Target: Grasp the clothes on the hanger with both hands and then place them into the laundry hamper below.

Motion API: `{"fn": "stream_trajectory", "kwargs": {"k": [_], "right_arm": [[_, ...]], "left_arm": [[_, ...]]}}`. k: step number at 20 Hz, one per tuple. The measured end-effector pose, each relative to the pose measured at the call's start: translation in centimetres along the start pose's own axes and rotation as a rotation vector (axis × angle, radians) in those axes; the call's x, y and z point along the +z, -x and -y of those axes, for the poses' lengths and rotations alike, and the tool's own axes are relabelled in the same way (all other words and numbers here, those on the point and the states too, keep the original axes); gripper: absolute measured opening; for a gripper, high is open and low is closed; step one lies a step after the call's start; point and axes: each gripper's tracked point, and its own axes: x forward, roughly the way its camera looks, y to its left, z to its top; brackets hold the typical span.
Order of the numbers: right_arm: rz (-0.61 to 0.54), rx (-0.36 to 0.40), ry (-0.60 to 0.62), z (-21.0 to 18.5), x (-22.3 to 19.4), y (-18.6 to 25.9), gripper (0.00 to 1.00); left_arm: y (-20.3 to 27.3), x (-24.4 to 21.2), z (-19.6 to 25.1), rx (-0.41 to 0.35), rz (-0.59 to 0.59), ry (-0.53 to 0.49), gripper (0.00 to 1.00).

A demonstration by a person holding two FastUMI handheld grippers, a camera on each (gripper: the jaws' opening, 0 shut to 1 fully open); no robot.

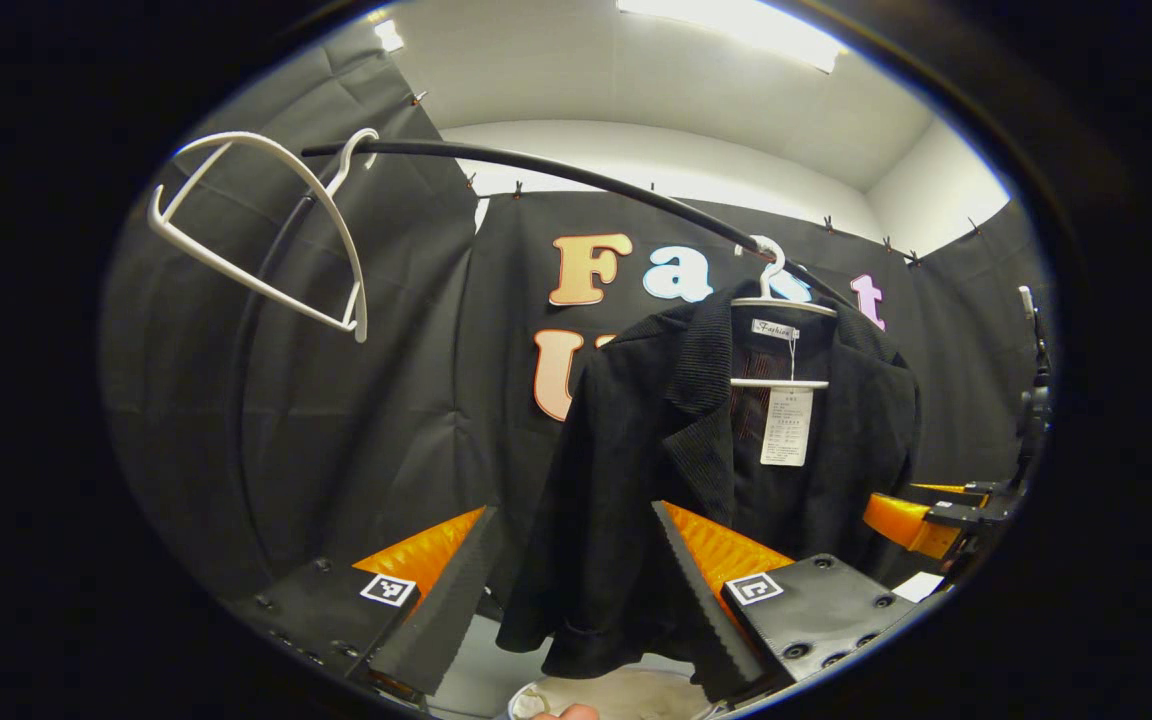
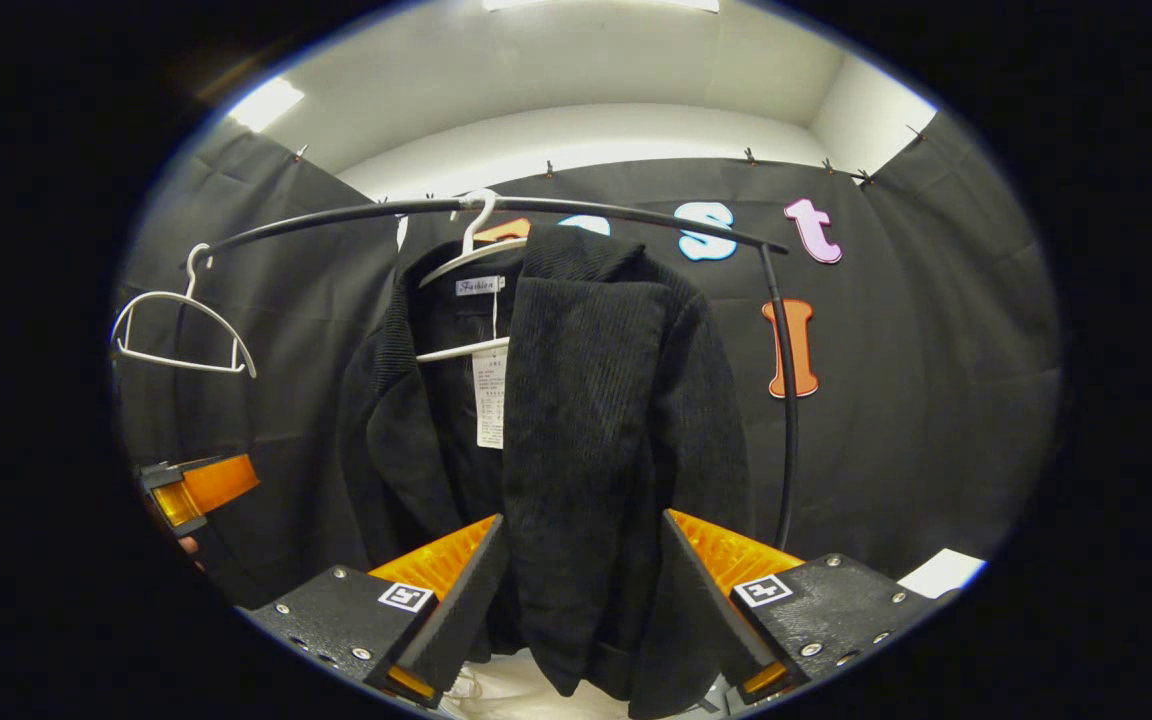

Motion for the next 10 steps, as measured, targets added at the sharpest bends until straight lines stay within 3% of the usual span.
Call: {"fn": "stream_trajectory", "kwargs": {"k": [2, 10], "right_arm": [[-0.001, -0.001, 0.008, -0.2, 0.1, -1.7, 0.94], [-0.033, -0.031, 0.043, -2.8, -1.0, -7.5, 0.94]], "left_arm": [[0.1, 0.0, -0.3, 0.006, 0.001, -0.001, 0.93], [1.0, -0.4, -2.0, 0.06, -0.01, 0.002, 0.97]]}}
